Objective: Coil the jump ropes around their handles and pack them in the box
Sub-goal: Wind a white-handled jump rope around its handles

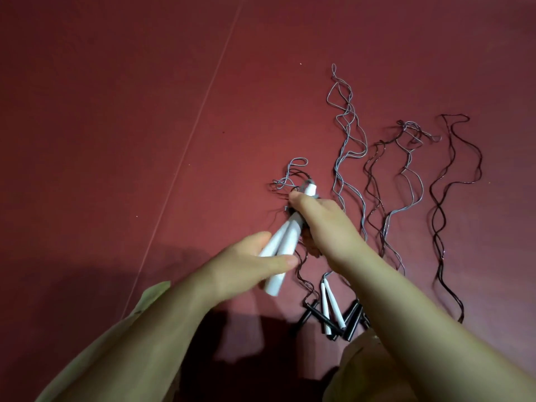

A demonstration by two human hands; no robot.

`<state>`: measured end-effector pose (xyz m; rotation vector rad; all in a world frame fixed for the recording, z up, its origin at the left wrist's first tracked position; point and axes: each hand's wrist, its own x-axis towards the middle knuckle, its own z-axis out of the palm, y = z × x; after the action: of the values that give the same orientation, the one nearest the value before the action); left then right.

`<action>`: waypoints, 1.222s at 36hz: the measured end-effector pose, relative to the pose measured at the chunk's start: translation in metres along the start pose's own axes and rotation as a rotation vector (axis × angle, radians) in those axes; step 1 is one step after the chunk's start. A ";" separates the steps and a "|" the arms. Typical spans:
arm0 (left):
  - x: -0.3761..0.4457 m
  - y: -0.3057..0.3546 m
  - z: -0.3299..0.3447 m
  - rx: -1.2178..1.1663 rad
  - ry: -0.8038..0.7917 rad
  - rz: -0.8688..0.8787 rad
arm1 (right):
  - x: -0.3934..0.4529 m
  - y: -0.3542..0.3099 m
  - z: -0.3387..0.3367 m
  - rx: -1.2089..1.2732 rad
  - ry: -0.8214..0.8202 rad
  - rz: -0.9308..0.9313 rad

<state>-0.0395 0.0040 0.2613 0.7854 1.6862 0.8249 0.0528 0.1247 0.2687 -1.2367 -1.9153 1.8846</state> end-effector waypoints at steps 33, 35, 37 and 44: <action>0.020 -0.019 0.000 0.312 0.374 -0.027 | -0.002 0.011 -0.019 -0.274 -0.026 0.064; 0.016 -0.016 0.002 0.512 0.428 -0.043 | -0.003 0.009 -0.014 -0.230 -0.008 0.111; 0.016 -0.016 0.008 0.721 0.486 -0.020 | -0.003 0.010 -0.010 -0.225 0.022 0.138; 0.014 -0.016 0.012 0.917 0.564 0.063 | -0.002 0.009 -0.005 -0.252 0.066 0.134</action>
<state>-0.0325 0.0091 0.2385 1.2939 2.6091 0.2715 0.0612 0.1261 0.2627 -1.5141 -2.1337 1.6749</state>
